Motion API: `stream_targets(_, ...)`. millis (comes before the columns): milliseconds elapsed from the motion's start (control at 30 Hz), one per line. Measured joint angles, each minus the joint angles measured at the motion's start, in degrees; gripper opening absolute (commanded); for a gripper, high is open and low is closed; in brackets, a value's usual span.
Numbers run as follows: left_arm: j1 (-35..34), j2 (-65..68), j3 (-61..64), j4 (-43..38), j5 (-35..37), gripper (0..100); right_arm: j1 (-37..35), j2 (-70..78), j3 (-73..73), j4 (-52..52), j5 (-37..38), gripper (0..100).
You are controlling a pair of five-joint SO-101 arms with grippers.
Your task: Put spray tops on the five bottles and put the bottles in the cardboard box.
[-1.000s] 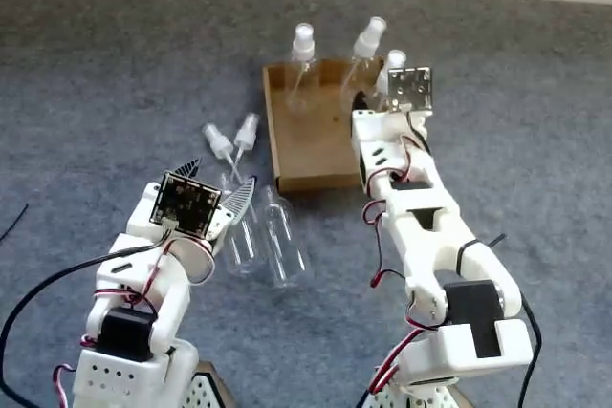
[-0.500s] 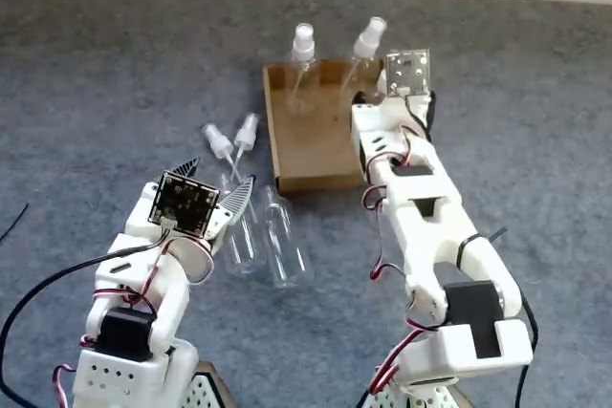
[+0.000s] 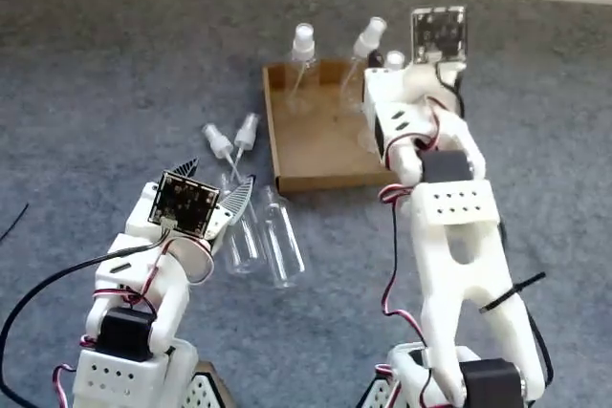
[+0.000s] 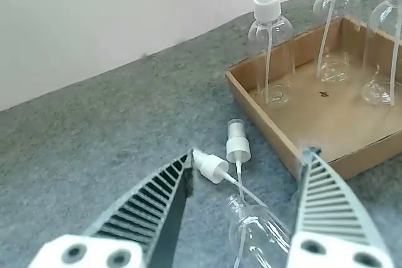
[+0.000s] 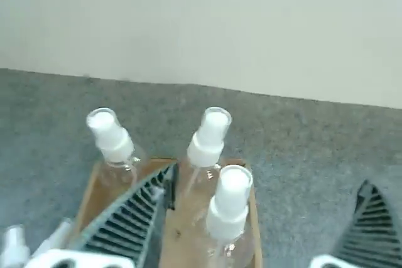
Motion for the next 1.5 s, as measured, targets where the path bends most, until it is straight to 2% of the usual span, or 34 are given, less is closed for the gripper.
stream_targets(100,-1.9,0.0,0.0,0.0,0.0,25,-3.7,-0.4,-6.9,11.9,0.0,35.1)
stream_targets(233,-10.2,1.4,-3.4,0.0,0.0,25,-13.6,2.5,-14.6,29.7,0.0,35.1)
stream_targets(333,-17.1,8.2,-9.1,0.4,0.0,25,-21.4,8.9,-17.7,40.3,-0.8,35.1)
stream_targets(433,-23.2,19.7,-16.7,2.7,0.0,25,-26.3,16.9,-18.9,45.7,-2.9,35.1)
stream_targets(600,-30.7,41.9,-32.0,9.1,0.0,25,-29.0,29.5,-19.2,47.0,-5.9,35.1)
stream_targets(733,-33.8,52.8,-38.5,10.5,-0.1,25,-30.1,32.4,-19.2,46.9,-6.8,35.1)
stream_targets(900,-34.2,56.6,-39.9,10.6,-3.1,25,-31.4,32.9,-19.2,46.9,-8.5,33.0)
stream_targets(1100,-34.2,58.6,-39.9,9.8,-3.5,25,-31.8,32.9,-16.8,44.3,-13.9,7.9)
stream_targets(1167,-34.2,59.5,-40.7,9.8,-3.5,25,-31.8,32.9,-14.8,42.5,-15.3,3.0)
stream_targets(1367,-34.3,63.1,-44.4,9.8,-3.5,25,-31.6,32.0,-11.6,40.5,-15.7,0.5)
stream_targets(1500,-34.3,67.0,-47.6,9.8,-3.5,25,-30.6,27.5,-10.6,47.6,-14.7,0.4)
